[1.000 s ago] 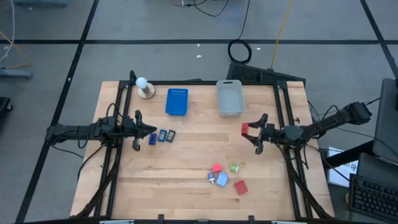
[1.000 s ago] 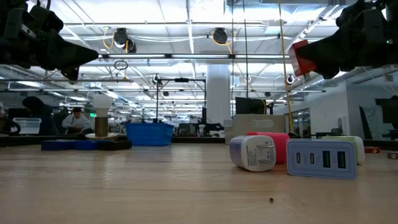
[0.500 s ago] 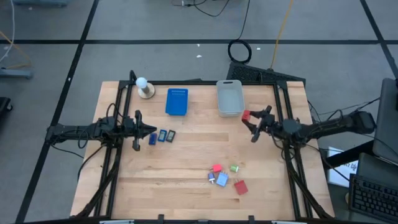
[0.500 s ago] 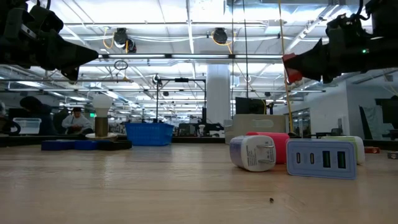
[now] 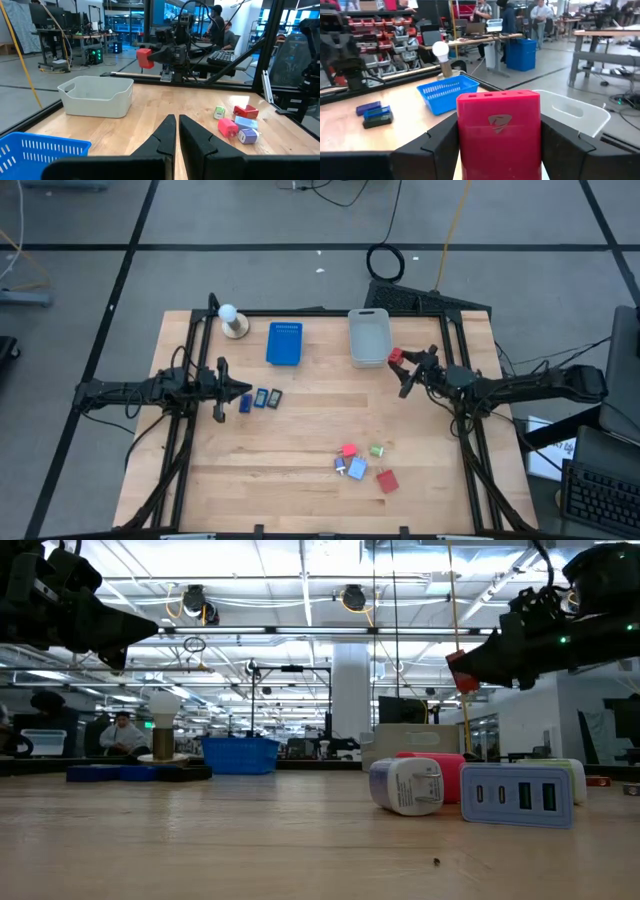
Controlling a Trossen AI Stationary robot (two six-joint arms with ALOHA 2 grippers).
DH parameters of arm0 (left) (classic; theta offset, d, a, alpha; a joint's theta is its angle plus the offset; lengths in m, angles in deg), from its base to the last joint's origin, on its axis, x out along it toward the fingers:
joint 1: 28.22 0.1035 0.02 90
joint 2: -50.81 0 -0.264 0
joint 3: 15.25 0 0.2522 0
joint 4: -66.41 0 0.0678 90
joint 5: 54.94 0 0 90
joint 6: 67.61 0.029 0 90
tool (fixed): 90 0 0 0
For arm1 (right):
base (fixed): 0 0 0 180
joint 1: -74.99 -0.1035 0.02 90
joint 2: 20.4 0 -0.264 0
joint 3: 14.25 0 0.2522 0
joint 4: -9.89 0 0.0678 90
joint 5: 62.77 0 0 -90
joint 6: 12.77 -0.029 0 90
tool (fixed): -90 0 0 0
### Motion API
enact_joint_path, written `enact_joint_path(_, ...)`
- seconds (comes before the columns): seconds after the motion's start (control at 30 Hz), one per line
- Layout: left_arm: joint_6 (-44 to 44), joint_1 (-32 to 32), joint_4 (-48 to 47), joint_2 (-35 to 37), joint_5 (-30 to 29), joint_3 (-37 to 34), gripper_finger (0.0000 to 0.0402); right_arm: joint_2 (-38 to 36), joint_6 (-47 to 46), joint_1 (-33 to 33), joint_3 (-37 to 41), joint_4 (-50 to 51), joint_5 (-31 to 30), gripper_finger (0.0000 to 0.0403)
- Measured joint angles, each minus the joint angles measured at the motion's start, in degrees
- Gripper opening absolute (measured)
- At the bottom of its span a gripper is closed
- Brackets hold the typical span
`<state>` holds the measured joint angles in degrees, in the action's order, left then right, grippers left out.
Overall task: Pick & Place Office items
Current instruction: Put the right red charger adapter into the gray bin
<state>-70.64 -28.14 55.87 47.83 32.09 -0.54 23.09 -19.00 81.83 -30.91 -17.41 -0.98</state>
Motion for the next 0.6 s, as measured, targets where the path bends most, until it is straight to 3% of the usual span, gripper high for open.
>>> enact_joint_path(0.33,0.02,0.0,0.0,0.0,-0.02,-0.02,0.0021,13.34,0.57,3.69,-12.59,4.88,3.52,0.022)
enact_joint_path(0.6,0.0,-0.01,-0.02,0.0,-0.01,-0.02,0.0021,23.26,0.91,11.12,-24.95,11.75,12.89,0.0213)
